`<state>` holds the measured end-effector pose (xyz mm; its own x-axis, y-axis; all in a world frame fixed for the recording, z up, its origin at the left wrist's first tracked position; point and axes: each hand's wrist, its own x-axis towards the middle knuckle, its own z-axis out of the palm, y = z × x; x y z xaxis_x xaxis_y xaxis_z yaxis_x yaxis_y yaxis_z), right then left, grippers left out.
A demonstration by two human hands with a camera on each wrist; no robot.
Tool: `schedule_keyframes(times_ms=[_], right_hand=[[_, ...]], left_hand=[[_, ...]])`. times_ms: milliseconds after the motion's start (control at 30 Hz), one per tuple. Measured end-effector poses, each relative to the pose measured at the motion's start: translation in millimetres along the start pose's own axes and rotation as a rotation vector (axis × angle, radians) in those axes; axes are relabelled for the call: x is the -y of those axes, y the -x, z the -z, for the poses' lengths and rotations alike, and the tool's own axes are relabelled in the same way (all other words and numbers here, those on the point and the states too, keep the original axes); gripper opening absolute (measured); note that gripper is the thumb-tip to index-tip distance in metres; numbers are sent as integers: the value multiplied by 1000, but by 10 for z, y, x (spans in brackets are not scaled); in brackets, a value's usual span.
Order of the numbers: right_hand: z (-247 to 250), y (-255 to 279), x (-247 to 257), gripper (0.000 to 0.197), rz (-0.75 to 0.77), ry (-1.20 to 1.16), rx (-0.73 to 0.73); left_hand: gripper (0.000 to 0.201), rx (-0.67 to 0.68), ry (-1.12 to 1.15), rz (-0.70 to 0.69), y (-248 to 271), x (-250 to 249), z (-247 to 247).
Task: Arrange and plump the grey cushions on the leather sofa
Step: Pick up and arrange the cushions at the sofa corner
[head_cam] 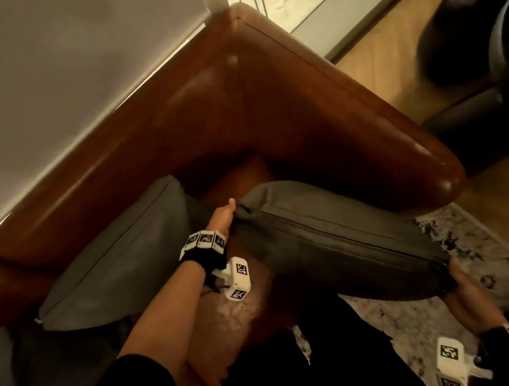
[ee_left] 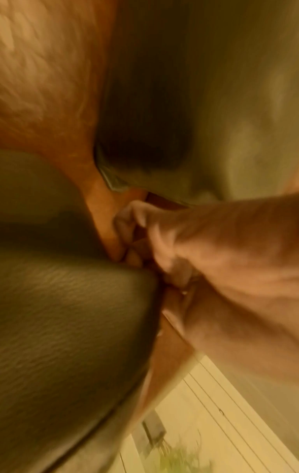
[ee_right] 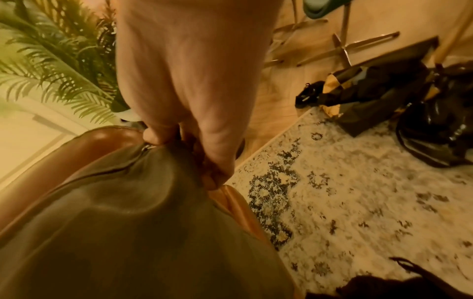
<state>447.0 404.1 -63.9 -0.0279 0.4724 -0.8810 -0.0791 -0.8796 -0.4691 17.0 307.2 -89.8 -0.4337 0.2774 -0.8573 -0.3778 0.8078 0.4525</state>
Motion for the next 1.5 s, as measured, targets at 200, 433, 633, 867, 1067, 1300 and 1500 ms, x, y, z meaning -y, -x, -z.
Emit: schedule_keyframes(times_ms=[200,433,633,867,1067,1300,1500], right_hand=[[-290,-210,3,42,-15,44,-23],[-491,326,437,41,48,67,48],[-1528,846,602,71,236,352,334],[-2800,534,-297,31,606,1108,659],[-1892,287,-104,23,1015,1253,254],[-733,16,116,23,802,1317,-179],[-842,-147,174,16,695,1327,-221]], left_hand=[[56,-259,-234,-239,227,56,23],[62,-198,51,-138,170,-75,93],[54,34,-88,-383,515,-186,-94],[62,42,-268,-617,844,-81,-273],[40,-309,-256,-585,764,-147,-51],[37,-445,-292,-587,768,-192,-84],[36,-405,-306,-561,848,-223,-69]])
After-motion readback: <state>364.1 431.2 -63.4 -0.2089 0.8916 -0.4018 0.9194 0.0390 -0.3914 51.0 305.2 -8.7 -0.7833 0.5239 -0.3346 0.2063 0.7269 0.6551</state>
